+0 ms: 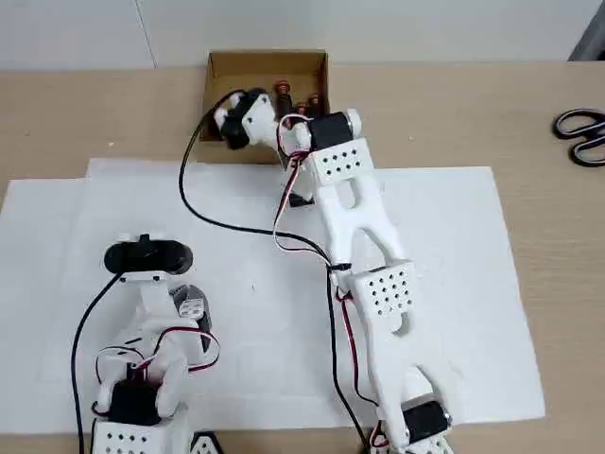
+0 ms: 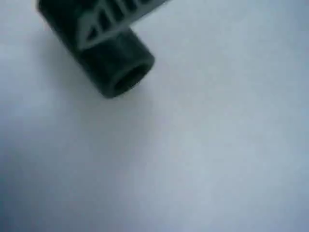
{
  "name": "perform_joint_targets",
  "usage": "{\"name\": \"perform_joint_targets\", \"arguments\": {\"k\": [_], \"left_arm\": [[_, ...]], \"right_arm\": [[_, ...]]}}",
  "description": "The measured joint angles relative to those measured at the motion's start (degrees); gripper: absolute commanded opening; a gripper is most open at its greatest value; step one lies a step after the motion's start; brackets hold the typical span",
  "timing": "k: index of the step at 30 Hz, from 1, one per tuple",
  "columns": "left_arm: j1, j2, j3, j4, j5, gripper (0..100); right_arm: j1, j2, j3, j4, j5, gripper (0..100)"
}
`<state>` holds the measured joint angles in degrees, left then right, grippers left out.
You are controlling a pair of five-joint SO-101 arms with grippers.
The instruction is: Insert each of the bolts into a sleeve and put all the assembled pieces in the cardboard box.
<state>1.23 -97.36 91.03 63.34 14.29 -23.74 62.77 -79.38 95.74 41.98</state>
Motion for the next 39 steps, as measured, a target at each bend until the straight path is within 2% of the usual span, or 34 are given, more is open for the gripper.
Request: {"name": "perform_joint_targets", "arguments": {"k": [11,22,33,39], "left_arm": [[0.0,0.0,0.0,0.0,0.0,1],[0.0,0.0,0.0,0.0,0.0,1],[0.0,0.0,0.0,0.0,0.0,1],[0.0,0.0,0.0,0.0,0.0,1]], "right_arm": [[-0.53,-0.53,5.27,-0.09,7.82,14.5],[-0.79,-0.62,12.92,0.09,8.53,14.4],[-0.7,0.09,12.92,0.0,10.2,14.1],[-0.7,0.26,12.75,-0.09,10.2,1.7]]}}
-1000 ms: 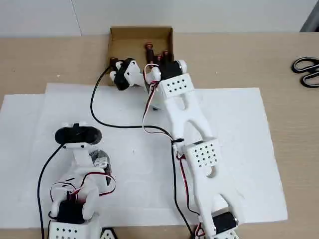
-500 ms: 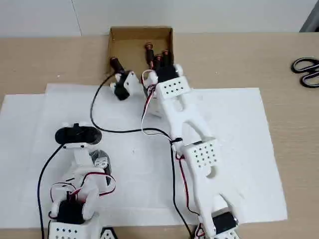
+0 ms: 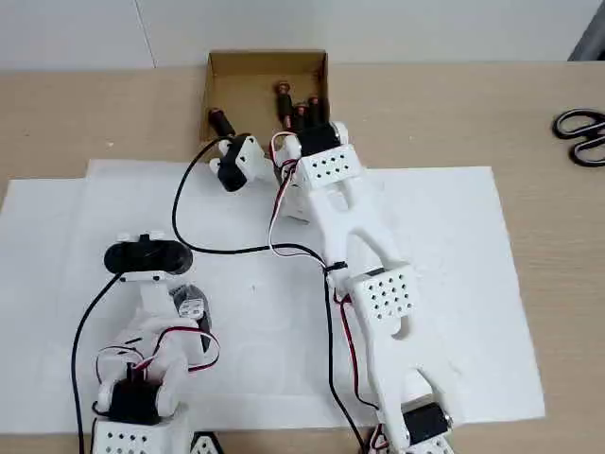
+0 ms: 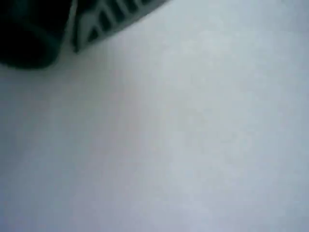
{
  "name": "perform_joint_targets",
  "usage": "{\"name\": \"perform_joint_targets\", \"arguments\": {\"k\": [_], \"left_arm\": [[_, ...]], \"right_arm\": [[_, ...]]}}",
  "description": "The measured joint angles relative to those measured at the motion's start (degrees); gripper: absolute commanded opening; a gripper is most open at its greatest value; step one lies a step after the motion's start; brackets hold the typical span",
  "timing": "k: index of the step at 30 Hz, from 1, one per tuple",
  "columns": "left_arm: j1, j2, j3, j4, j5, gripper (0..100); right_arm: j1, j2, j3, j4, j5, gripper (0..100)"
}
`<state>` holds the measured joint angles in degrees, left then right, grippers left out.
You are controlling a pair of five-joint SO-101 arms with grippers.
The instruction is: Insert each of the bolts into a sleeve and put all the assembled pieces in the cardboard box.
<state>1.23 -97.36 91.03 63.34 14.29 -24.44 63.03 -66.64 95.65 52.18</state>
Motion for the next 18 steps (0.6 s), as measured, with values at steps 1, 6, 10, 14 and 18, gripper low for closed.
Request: {"name": "perform_joint_targets", "arguments": {"k": [1,6,10,14,18], "left_arm": [[0.0,0.0,0.0,0.0,0.0,1],[0.0,0.0,0.0,0.0,0.0,1],[0.0,0.0,0.0,0.0,0.0,1],[0.0,0.0,0.0,0.0,0.0,1],[-0.18,0.0,-0.7,-2.46,0.0,1]], "right_arm": [[0.18,0.0,0.0,-0.09,-0.09,0.5],[0.18,0.0,-0.09,-0.09,-3.6,0.9],[0.18,0.0,-0.97,-0.09,-6.86,0.9],[-0.09,0.18,-5.54,0.62,-13.36,0.6],[-0.09,-2.02,-8.18,0.53,-18.73,0.2]]}}
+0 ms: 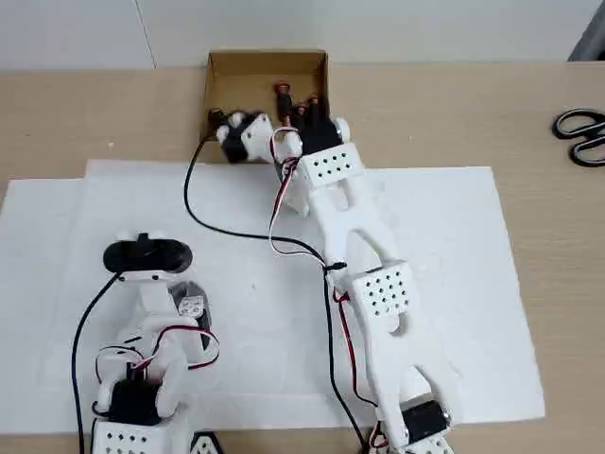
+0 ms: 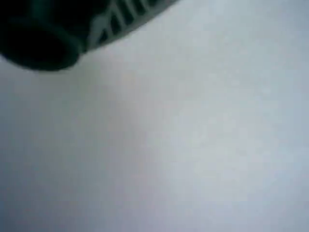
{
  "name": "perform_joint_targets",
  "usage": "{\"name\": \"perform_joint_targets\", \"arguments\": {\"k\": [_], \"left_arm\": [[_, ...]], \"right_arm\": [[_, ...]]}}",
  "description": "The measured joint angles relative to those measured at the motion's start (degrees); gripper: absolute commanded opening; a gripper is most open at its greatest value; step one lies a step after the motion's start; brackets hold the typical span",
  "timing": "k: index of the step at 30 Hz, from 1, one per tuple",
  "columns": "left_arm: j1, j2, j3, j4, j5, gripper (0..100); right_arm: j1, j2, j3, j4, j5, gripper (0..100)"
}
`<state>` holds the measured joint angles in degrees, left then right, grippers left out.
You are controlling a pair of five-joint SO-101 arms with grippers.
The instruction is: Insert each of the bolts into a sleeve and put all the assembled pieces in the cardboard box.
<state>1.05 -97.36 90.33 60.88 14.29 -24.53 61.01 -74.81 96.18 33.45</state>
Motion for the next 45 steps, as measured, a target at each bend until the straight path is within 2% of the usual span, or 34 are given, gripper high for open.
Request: {"name": "perform_joint_targets", "arguments": {"k": [5,9,13,17,25,32,37,45], "left_arm": [[0.0,0.0,-7.65,-1.32,5.1,1],[0.0,0.09,-14.68,-1.23,5.71,1],[0.0,0.0,-22.51,1.14,5.71,1],[-0.09,6.15,-31.21,5.71,5.71,1],[-0.09,31.38,-57.93,17.85,13.98,1],[-0.09,51.96,-77.19,28.57,21.1,1],[-0.09,62.15,-81.49,37.36,25.76,1],[-7.74,72.18,-79.74,38.51,31.12,1]], "right_arm": [[1.14,-7.03,-0.44,0.44,-6.33,0.2],[5.63,-11.43,2.02,0.53,-10.29,0.2],[9.76,-18.64,13.45,0.53,-14.51,0.3],[11.43,-28.22,27.87,0.53,-16.26,0.4],[11.78,-43.52,52.57,0.44,-16.53,0.5],[16.88,-53.01,66.9,0.26,-16.53,0.5],[24.0,-60.48,76.48,-0.44,-14.95,0.5],[36.66,-75.08,93.71,-4.92,-8.09,0.5]]}}
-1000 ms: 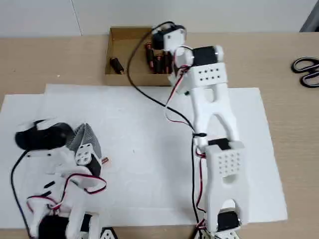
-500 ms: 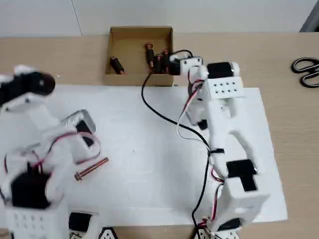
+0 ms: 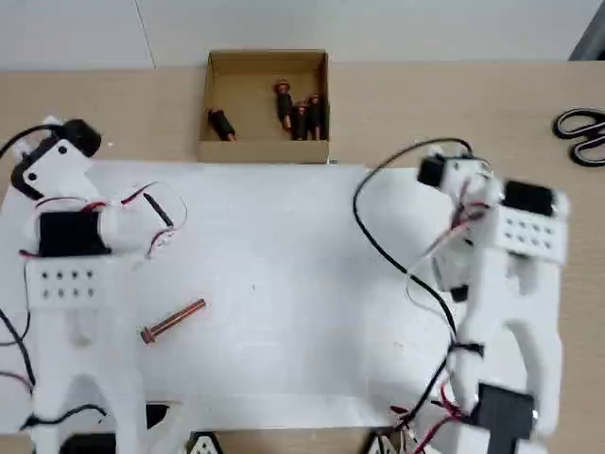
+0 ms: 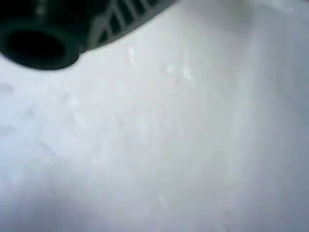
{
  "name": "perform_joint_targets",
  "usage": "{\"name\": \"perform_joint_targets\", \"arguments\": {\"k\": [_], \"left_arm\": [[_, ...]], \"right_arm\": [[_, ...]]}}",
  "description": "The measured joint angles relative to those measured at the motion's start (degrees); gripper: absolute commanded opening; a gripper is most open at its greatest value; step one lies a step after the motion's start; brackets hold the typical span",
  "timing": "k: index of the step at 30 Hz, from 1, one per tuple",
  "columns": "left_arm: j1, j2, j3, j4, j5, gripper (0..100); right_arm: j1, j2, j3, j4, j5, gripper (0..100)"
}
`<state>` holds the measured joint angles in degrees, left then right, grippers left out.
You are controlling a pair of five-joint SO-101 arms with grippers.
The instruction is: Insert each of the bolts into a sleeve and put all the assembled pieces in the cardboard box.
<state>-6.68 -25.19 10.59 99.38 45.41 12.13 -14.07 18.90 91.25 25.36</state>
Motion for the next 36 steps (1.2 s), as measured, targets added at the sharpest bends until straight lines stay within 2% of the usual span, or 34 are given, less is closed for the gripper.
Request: {"name": "perform_joint_targets", "arguments": {"k": [4,10,23,30,36], "left_arm": [[-4.66,5.8,2.37,0.0,4.04,1],[-9.58,14.42,2.64,-0.09,7.03,1],[-10.29,42.02,3.78,-0.53,6.07,1],[-8.62,41.41,2.73,-0.53,2.9,1],[-4.57,30.42,1.49,-0.53,-1.05,1]], "right_arm": [[4.4,-6.51,7.91,-1.85,2.81,0.5],[5.89,-14.68,13.89,-2.64,4.75,0.5],[5.98,-17.67,15.03,-3.96,5.01,0.5],[5.98,-17.67,19.34,-9.32,5.01,0.4],[5.98,-17.67,21.19,-12.4,5.01,0.4]]}}
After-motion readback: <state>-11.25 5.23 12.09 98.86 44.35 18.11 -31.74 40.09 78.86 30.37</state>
